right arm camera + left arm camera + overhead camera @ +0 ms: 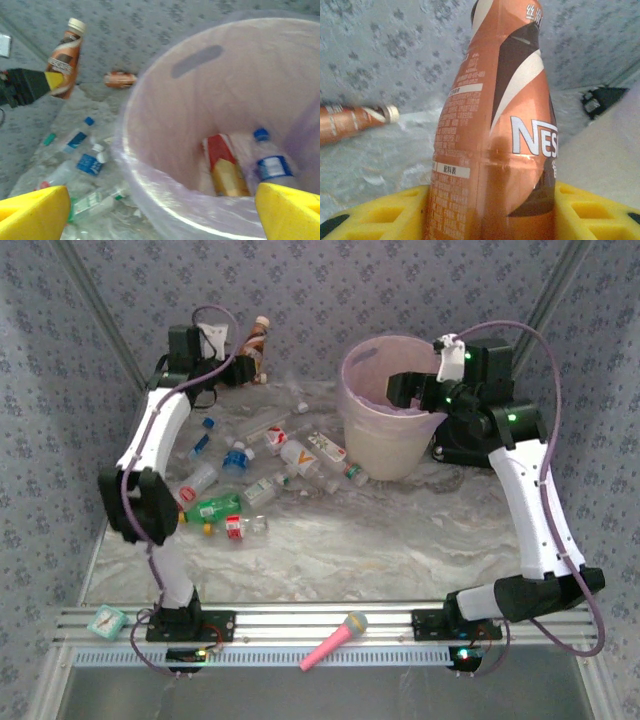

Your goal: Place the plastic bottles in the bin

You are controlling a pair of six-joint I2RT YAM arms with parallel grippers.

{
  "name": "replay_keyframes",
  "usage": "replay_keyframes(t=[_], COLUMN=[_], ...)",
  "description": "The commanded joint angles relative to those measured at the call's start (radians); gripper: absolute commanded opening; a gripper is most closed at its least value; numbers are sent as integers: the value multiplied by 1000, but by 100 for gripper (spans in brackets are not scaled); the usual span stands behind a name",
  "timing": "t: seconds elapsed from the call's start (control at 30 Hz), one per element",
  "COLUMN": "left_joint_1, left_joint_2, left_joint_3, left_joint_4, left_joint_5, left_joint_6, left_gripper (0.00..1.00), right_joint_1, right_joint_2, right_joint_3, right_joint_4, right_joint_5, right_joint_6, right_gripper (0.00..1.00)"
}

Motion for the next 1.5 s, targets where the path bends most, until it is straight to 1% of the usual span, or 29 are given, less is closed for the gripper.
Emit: replay_keyframes(t=[0.0, 0.03, 0.13, 0.2, 0.27, 0.37, 0.47, 0.63, 0.73, 0.87, 0.93, 1.07, 1.17, 1.27, 1.33, 1.47], left_joint_1=[-27, -41, -100, -143, -178, -222, -261, -327, -337, -353, -363, -366, -368, -370, -373, -377], left_joint_2=[-172, -232, -371, -447, -526, -604, -644, -679, -667, -632, -619, -614, -615, -613, -611, -605], left_joint_3=[-249, -327, -493, -604, -711, -804, -843, -912, -932, -908, -907, -908, -904, -904, -900, -891], left_joint_4=[280, 330, 399, 478, 570, 628, 623, 690, 723, 739, 760, 780, 775, 777, 775, 770], left_joint_5=[-16, -31, -59, -53, -47, -44, -46, -61, -74, -62, -58, -51, -50, -49, -46, -46], left_joint_6=[-136, -152, -180, -208, -263, -305, -320, -330, -357, -354, -363, -373, -368, -369, -368, -364], left_gripper=[44, 43, 43, 43, 42, 42, 41, 41, 41, 41, 41, 40, 40, 40, 40, 40], right_joint_1=[61, 82, 150, 195, 229, 251, 252, 279, 285, 291, 300, 312, 312, 310, 307, 304], right_joint_2=[-12, -8, 26, 54, 90, 146, 203, 283, 319, 377, 404, 438, 450, 456, 458, 457], right_joint_3=[22, 24, 54, 71, 92, 127, 164, 192, 183, 201, 221, 243, 243, 243, 243, 243], right_joint_4=[86, 95, 96, 102, 108, 115, 101, 112, 151, 201, 200, 172, 184, 194, 194, 195], right_joint_5=[-62, -54, -19, -15, -30, -71, -113, -194, -290, -344, -345, -297, -305, -311, -316, -325], right_joint_6=[55, 64, 97, 116, 126, 117, 107, 112, 129, 152, 155, 146, 152, 161, 162, 170], right_gripper=[98, 100, 100, 100, 100, 100, 100, 100, 100, 100, 100, 100, 92, 78, 71, 61])
